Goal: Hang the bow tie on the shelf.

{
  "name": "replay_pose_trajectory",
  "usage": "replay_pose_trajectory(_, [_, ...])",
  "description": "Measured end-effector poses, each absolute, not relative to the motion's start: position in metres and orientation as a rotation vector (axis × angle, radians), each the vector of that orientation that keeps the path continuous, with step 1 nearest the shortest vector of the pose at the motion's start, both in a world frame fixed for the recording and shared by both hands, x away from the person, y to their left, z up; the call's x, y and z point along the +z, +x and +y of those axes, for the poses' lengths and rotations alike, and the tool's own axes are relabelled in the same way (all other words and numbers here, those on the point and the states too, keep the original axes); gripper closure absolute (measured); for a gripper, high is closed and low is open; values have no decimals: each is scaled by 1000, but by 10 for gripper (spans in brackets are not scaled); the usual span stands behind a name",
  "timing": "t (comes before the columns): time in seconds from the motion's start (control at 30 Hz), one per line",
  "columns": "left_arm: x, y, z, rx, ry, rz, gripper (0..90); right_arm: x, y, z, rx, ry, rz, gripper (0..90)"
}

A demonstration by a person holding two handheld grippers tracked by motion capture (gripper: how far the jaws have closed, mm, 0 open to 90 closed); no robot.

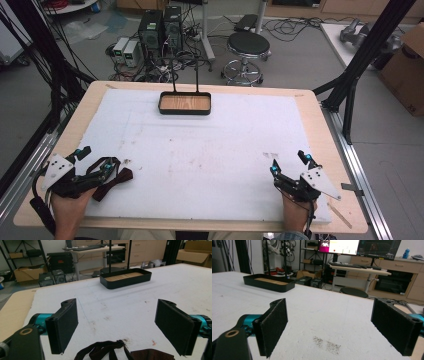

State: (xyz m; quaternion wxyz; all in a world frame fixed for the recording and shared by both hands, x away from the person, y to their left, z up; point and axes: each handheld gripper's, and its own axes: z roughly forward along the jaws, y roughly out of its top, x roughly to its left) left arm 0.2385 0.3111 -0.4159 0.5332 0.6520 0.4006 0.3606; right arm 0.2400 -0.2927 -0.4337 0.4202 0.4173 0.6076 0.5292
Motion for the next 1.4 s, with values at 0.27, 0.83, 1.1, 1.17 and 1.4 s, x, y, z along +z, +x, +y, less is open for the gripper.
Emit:
replay_pose_trajectory(0.27, [-415, 238, 311, 867, 1559, 949, 194, -435, 242, -295, 1327, 1050, 1523, 126])
replay_pose_trajectory(0.83, [-414, 236, 311, 866, 1572, 945, 200, -435, 242, -293, 1319, 1054, 1532, 126])
replay_pose_trajectory(1.1, [-411, 233, 312, 867, 1585, 951, 201, -435, 242, -293, 1317, 1059, 1533, 126])
replay_pose_trajectory(1.17, [-411, 231, 312, 863, 1605, 952, 207, -435, 242, -293, 1315, 1053, 1531, 126])
replay_pose_trajectory(1.4, [-414, 225, 311, 845, 1632, 958, 217, -435, 243, -293, 1321, 1059, 1532, 126])
